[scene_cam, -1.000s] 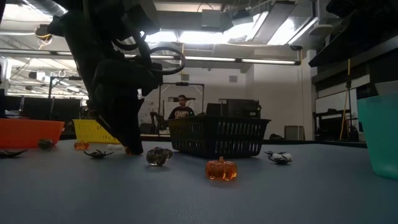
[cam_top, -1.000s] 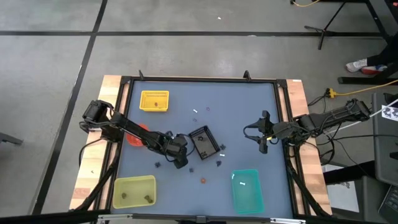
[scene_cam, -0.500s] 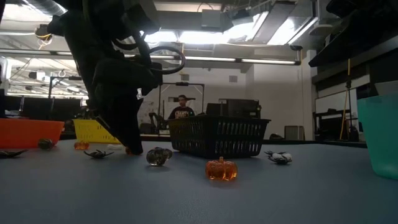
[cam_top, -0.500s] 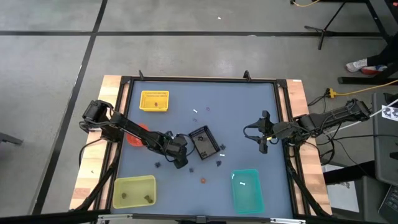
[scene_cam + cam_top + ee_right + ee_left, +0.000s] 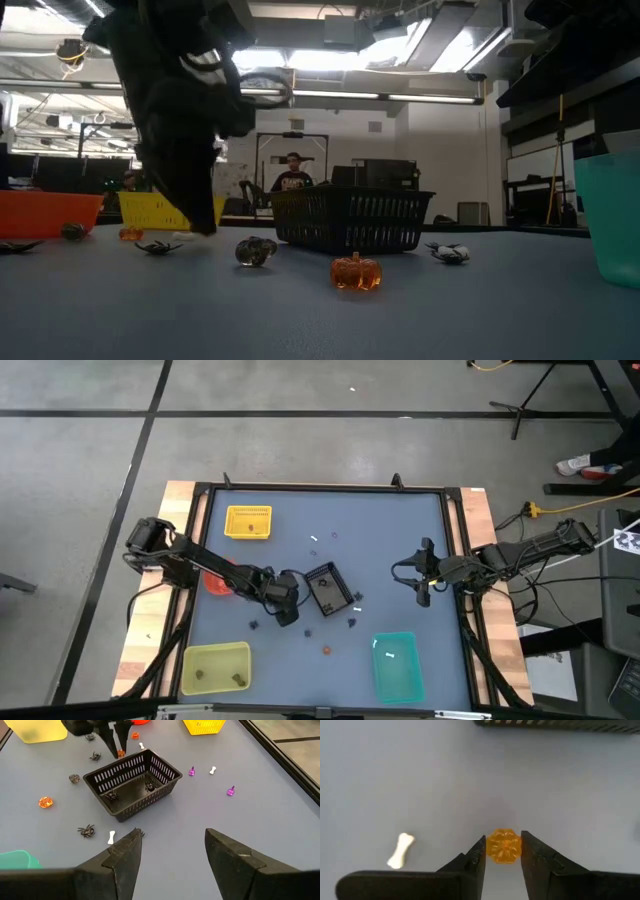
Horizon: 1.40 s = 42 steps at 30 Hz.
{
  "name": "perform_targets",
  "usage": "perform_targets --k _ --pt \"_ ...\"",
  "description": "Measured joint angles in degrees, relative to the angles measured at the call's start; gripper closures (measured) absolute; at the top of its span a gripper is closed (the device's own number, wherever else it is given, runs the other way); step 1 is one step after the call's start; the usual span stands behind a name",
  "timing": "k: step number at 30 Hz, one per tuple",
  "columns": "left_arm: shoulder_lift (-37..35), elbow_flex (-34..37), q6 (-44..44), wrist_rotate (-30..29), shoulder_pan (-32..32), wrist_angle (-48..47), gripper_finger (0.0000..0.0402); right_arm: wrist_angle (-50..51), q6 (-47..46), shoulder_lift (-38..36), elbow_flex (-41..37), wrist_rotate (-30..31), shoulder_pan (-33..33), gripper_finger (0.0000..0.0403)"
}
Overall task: Sort Halloween decoration
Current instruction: Put the orange pumpkin toy into the orange bin, then put the black spider toy into the black bin
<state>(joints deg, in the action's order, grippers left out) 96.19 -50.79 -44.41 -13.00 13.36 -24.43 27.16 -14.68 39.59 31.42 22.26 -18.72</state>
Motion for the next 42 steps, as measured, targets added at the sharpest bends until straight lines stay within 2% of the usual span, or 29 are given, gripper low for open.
perform_targets --k 10,18,24,34,42 --pt "-10.82 -0.08 1.56 0.65 -3.33 -14.79 0.0322 -0.04 0.00 0.00 -0.02 0.00 0.00 0.0188" --pt "-20.41 -0.15 -1.49 0.45 -4.11 -35.99 0.0321 -0.04 -0.02 0.00 -0.02 0.00 0.00 0.0188" --pt "-22.54 -0.15 -3.38 0.80 -3.60 -49.66 0.0310 -0.05 -0.02 0.00 -0.02 0.00 -0.01 0.0187" --pt "-22.32 -0.17 -3.14 0.47 -3.09 -52.05 0.0283 -0.03 -0.01 0.00 -0.02 0.00 0.00 0.0187" --pt "-22.32 -0.17 -3.16 0.45 -3.09 -52.02 0.0239 -0.04 -0.02 0.00 -0.02 0.00 0.00 0.0187"
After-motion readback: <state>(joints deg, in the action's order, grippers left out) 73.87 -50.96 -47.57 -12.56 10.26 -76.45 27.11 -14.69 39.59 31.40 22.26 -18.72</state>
